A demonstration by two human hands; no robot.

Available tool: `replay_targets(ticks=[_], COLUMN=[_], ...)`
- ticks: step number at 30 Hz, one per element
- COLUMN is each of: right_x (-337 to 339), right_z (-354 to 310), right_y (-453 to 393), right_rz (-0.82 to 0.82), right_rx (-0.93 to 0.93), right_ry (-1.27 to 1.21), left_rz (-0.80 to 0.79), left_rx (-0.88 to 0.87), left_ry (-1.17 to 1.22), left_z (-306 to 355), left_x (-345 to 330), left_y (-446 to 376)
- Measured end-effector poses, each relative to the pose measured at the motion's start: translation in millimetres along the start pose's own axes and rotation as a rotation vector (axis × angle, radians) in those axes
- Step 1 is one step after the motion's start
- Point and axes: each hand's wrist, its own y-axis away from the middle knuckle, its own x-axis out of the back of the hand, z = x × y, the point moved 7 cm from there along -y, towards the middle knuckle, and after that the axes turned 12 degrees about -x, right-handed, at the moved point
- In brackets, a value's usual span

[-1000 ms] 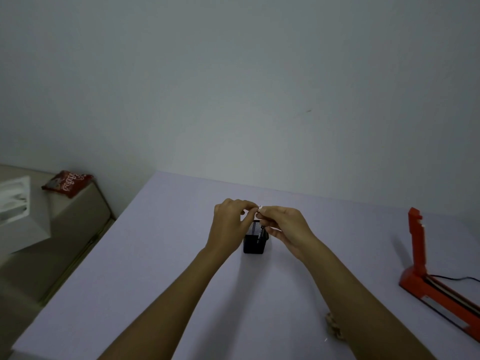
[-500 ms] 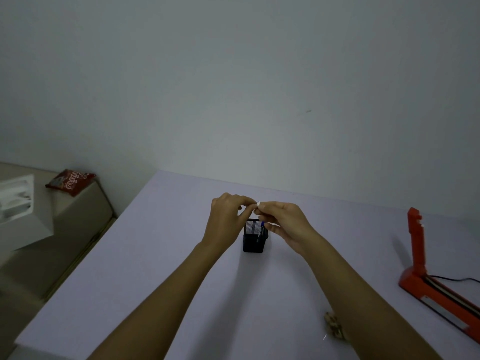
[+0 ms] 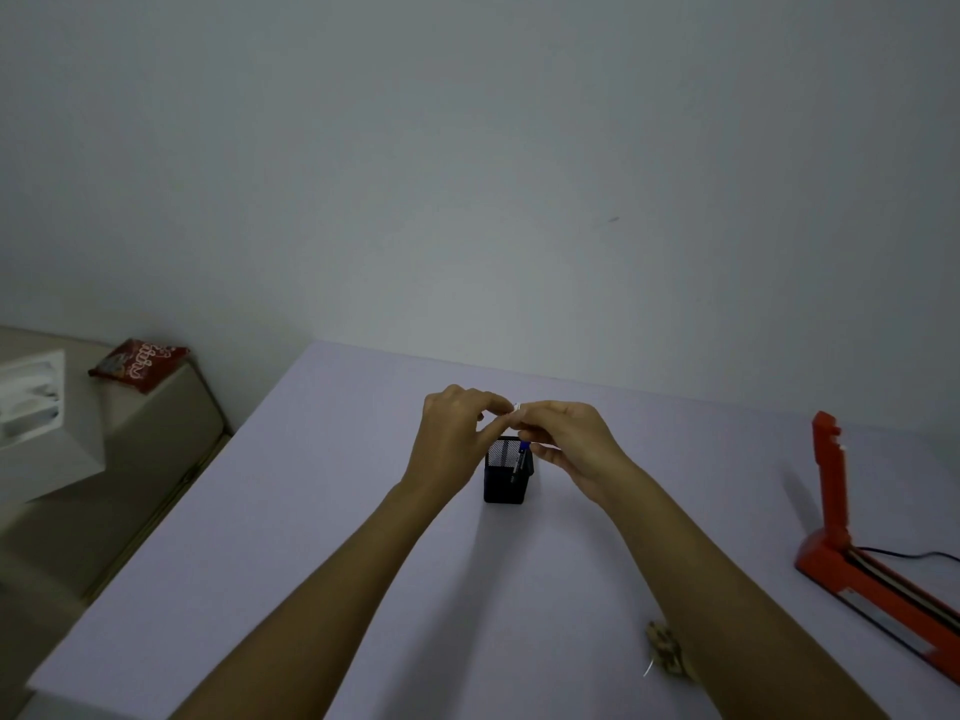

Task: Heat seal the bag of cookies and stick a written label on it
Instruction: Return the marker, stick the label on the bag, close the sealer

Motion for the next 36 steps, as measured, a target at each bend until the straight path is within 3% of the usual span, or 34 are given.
replay_targets(ticks=[10, 23, 29, 36], right_x=[1.8, -6.9, -3.6, 2.2], right_z=[10.1, 28.0, 55.4, 139.9], right_y=[-8.6, -29.5, -48.7, -75.8], right_rz=[0.007, -0.009, 0.019, 0.04], right_rx=[-0.053, -0.085, -0.202, -0.44], right_ry=[-0.039, -0.006, -0.029, -0.043], left_rz=[-0.015, -0.006, 0.078, 0.07], left_rx=[0.046, 0.239, 0.381, 0.509], left_ry=[0.029, 0.149, 0.165, 0.15], left_z=[-3.8, -27.4, -54.2, -85.0], left_x=[-6.8, -14.9, -6.9, -22.4], left_y=[1.9, 14.3, 23.6, 49.0])
